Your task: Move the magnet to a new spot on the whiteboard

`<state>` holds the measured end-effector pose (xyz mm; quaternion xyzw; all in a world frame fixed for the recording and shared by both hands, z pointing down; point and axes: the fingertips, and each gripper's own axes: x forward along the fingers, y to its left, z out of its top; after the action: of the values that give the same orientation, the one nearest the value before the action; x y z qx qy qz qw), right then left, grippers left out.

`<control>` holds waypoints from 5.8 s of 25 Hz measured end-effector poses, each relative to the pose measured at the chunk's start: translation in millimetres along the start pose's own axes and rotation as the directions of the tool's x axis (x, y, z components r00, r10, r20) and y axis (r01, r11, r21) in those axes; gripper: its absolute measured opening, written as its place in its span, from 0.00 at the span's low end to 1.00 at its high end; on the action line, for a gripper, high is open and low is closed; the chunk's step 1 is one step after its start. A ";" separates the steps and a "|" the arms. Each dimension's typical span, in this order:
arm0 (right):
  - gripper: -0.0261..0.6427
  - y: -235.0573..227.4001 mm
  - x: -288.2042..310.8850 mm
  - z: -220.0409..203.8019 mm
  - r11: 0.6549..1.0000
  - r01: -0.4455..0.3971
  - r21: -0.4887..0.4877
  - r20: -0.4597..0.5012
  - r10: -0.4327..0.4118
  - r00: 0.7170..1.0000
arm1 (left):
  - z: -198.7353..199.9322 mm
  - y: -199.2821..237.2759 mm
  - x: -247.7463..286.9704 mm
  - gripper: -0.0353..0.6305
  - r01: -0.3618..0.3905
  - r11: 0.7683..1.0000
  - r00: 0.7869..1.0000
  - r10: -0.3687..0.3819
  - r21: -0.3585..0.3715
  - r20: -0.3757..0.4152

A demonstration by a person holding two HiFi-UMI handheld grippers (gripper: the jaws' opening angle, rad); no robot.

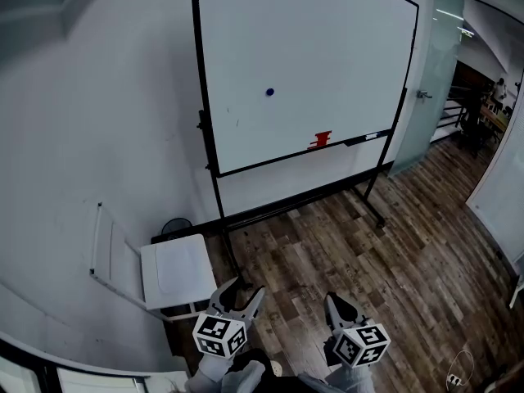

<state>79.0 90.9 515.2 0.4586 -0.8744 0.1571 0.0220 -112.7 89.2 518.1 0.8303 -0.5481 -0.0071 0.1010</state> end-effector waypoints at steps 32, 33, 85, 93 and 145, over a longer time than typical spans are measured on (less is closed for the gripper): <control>0.08 -85.5 148.4 45.8 1.000 0.002 0.009 -0.028 -0.002 1.000 | 30.8 88.1 159.6 0.41 -0.029 0.999 0.999 0.029 0.025 -0.016; 0.08 -89.8 156.8 50.5 1.000 0.002 0.008 -0.027 -0.002 1.000 | 33.7 92.1 167.9 0.41 -0.028 0.999 0.999 0.028 0.025 -0.016; 0.08 -209.1 432.5 189.9 0.984 -0.150 -0.096 -0.009 0.149 0.989 | 143.8 221.2 431.3 0.41 -0.127 0.990 0.988 0.120 0.060 0.101; 0.08 -221.5 484.0 241.9 0.949 -0.264 -0.174 0.023 0.272 0.962 | 191.7 235.7 461.4 0.41 -0.240 0.966 0.955 0.218 0.095 0.200; 0.08 -265.6 548.2 353.6 0.804 -0.473 -0.360 0.103 0.538 0.837 | 315.9 246.5 506.4 0.24 -0.755 0.495 0.656 0.576 0.430 0.489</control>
<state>14.2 -590.0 347.1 0.2113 -0.9762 -0.0333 -0.0346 -173.2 -516.2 302.1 0.5253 -0.8078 0.0895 -0.2518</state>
